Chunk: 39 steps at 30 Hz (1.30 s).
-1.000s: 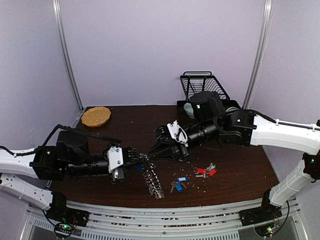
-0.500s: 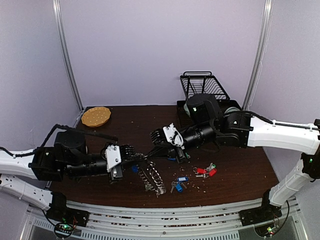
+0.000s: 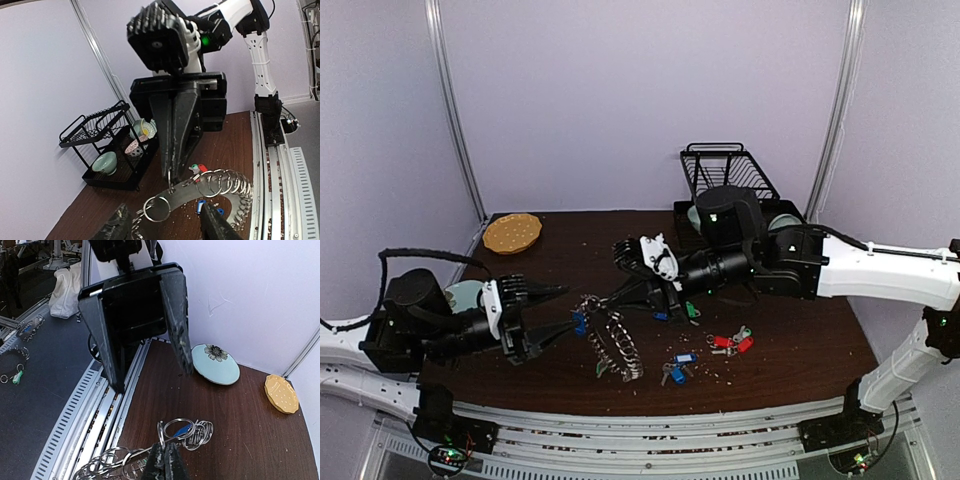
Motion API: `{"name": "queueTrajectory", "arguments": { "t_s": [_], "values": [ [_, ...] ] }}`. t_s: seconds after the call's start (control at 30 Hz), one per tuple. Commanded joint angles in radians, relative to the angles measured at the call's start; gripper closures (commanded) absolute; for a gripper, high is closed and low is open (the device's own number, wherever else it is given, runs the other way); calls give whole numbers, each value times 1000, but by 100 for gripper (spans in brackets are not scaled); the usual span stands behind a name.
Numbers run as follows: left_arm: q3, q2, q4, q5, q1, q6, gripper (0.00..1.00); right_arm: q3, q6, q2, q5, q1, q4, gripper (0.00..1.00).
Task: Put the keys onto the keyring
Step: Pass from the left arm to the right
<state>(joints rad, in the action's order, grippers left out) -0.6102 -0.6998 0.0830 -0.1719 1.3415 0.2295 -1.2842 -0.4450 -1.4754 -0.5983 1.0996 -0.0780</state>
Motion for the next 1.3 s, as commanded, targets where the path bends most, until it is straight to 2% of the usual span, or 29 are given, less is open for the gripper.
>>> {"name": "queueTrajectory", "arguments": {
  "t_s": [0.0, 0.17, 0.3, 0.5, 0.63, 0.7, 0.77, 0.97, 1.0, 1.1, 1.27],
  "values": [
    [-58, -108, 29, -46, -1, 9, 52, -15, 48, 23, 5, 3, 54, 100],
    [-96, -182, 59, -22, -1, 31, 57, -22, 57, 21, 12, 2, 52, 100],
    [-83, -180, 99, -28, -1, 34, 64, -17, 51, 27, 16, 2, 48, 100],
    [-87, -186, 122, -43, -1, 26, 67, -4, 109, 30, 39, 2, 102, 100],
    [-87, -197, 140, -54, -1, 17, 69, 104, 268, 51, -22, -2, 366, 100],
    [-68, -186, 188, -58, -1, 12, 77, 194, 358, 65, -53, -2, 567, 100],
    [-56, -177, 219, -48, -1, 7, 82, 249, 413, 65, -71, -3, 688, 100],
    [-62, -177, 203, -35, -1, 2, 88, 259, 419, 64, -74, 0, 712, 100],
    [-63, -177, 198, -34, -1, 2, 87, 258, 417, 64, -73, 0, 713, 100],
    [-64, -172, 182, -33, -1, 0, 76, 260, 414, 65, -71, 0, 712, 100],
    [-72, -176, 168, -72, -1, -7, 81, 260, 410, 64, -89, -1, 715, 100]
  ]
}}
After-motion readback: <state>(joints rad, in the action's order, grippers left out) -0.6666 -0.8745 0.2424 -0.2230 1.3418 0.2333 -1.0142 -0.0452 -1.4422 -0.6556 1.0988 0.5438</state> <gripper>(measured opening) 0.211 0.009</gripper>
